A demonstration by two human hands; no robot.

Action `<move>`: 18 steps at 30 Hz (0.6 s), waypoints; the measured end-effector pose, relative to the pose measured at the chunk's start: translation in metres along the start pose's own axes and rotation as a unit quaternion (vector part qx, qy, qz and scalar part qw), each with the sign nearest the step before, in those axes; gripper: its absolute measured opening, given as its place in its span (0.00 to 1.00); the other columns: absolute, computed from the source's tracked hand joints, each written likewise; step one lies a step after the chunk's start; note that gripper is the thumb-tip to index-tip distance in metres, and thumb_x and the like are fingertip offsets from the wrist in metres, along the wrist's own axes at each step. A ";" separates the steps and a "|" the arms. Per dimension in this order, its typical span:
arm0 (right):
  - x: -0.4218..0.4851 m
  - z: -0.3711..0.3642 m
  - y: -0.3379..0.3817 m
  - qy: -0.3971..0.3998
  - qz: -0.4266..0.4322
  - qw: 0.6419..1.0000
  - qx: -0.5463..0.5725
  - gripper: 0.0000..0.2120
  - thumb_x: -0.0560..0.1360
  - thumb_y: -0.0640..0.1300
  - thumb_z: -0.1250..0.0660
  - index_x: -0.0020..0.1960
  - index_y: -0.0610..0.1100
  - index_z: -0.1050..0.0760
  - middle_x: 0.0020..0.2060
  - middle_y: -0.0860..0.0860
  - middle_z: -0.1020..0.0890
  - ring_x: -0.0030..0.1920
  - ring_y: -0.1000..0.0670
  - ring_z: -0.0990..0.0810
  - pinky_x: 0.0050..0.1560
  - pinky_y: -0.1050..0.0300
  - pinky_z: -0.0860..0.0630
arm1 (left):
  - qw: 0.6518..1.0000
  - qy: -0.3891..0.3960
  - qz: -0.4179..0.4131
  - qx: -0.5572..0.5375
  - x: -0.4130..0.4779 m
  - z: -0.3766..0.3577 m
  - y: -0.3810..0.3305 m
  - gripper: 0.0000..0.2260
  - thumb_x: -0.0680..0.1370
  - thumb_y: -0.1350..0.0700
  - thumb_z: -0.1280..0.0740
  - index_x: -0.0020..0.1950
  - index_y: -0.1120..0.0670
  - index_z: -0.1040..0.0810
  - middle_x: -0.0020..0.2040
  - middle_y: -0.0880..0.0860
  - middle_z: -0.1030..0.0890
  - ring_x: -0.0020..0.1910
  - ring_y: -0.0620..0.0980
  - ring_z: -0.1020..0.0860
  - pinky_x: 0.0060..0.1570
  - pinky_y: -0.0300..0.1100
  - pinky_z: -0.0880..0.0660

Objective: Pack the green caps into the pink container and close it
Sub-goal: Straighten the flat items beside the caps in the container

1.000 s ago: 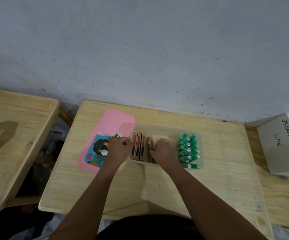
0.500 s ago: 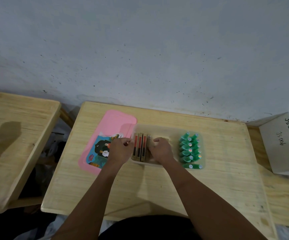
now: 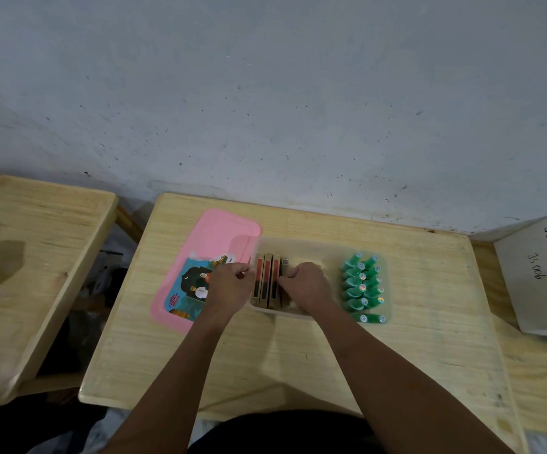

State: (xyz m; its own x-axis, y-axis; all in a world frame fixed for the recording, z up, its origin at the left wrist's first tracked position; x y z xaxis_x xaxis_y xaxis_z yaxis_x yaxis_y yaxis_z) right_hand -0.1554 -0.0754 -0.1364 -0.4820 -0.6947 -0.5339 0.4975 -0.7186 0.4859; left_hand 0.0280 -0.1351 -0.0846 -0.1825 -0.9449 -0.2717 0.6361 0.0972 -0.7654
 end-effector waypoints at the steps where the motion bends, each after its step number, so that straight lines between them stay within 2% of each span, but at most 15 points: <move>1: 0.000 0.002 0.000 -0.010 0.003 1.000 -0.021 0.14 0.70 0.54 0.30 0.41 0.43 0.20 0.34 0.48 0.17 0.36 0.47 0.17 0.38 0.54 0.20 | 1.000 -0.001 0.001 -0.002 0.000 0.000 0.000 0.12 0.78 0.57 0.34 0.58 0.59 0.20 0.45 0.54 0.16 0.39 0.46 0.20 0.40 0.35 0.26; 3: -0.001 0.005 -0.002 -0.026 0.006 0.999 -0.046 0.16 0.68 0.58 0.30 0.42 0.45 0.20 0.34 0.50 0.18 0.36 0.49 0.18 0.39 0.54 0.20 | 1.000 0.001 -0.002 -0.003 0.000 0.000 -0.001 0.12 0.78 0.57 0.35 0.58 0.59 0.20 0.43 0.53 0.17 0.37 0.45 0.21 0.37 0.33 0.27; 5: -0.004 0.011 -0.002 -0.044 0.011 0.997 -0.058 0.18 0.67 0.60 0.31 0.44 0.45 0.22 0.35 0.51 0.18 0.37 0.50 0.18 0.39 0.55 0.21 | 1.000 0.000 -0.007 0.004 0.000 0.001 -0.002 0.12 0.78 0.57 0.35 0.58 0.59 0.20 0.43 0.54 0.17 0.38 0.47 0.21 0.39 0.35 0.26; 8: -0.008 0.021 -0.006 -0.059 0.010 0.997 -0.045 0.15 0.70 0.57 0.31 0.47 0.47 0.28 0.39 0.51 0.19 0.40 0.49 0.20 0.38 0.57 0.28 | 1.000 0.000 -0.007 0.002 0.000 0.000 -0.001 0.11 0.78 0.57 0.35 0.57 0.60 0.19 0.43 0.54 0.17 0.38 0.49 0.20 0.43 0.37 0.25; 11: -0.006 0.024 -0.011 -0.060 0.008 0.997 -0.048 0.14 0.72 0.55 0.30 0.50 0.49 0.30 0.43 0.52 0.19 0.42 0.49 0.21 0.41 0.56 0.27 | 1.000 -0.002 -0.007 0.006 0.000 0.000 -0.002 0.11 0.78 0.57 0.35 0.57 0.59 0.19 0.40 0.52 0.18 0.37 0.48 0.21 0.41 0.36 0.26; 15: -0.002 0.020 -0.007 -0.048 0.036 0.996 -0.067 0.17 0.73 0.58 0.30 0.56 0.52 0.27 0.48 0.52 0.18 0.49 0.49 0.19 0.47 0.55 0.24 | 1.000 0.001 -0.009 0.010 0.001 0.000 -0.002 0.11 0.77 0.57 0.35 0.57 0.60 0.19 0.41 0.53 0.17 0.37 0.48 0.21 0.44 0.38 0.25; 18: 0.000 0.020 -0.008 -0.035 0.044 0.997 -0.051 0.15 0.74 0.55 0.29 0.57 0.50 0.23 0.50 0.51 0.17 0.51 0.49 0.19 0.51 0.54 0.23 | 1.000 -0.002 -0.010 0.011 0.001 0.001 -0.003 0.11 0.77 0.58 0.34 0.56 0.60 0.19 0.41 0.54 0.17 0.38 0.49 0.20 0.45 0.39 0.23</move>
State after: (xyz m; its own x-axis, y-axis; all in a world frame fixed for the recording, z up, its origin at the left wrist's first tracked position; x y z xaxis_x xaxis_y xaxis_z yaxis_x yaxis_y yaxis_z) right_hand -0.1738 -0.0708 -0.1262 -0.4796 -0.7585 -0.4411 0.6100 -0.6496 0.4538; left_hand 0.0266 -0.1362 -0.0824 -0.1936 -0.9476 -0.2541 0.6488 0.0706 -0.7577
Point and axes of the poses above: each hand's wrist, its own x-axis towards the middle knuckle, its own z-axis out of the back of the hand, y = z × x, the point moved 10 cm from there along x, towards the middle knuckle
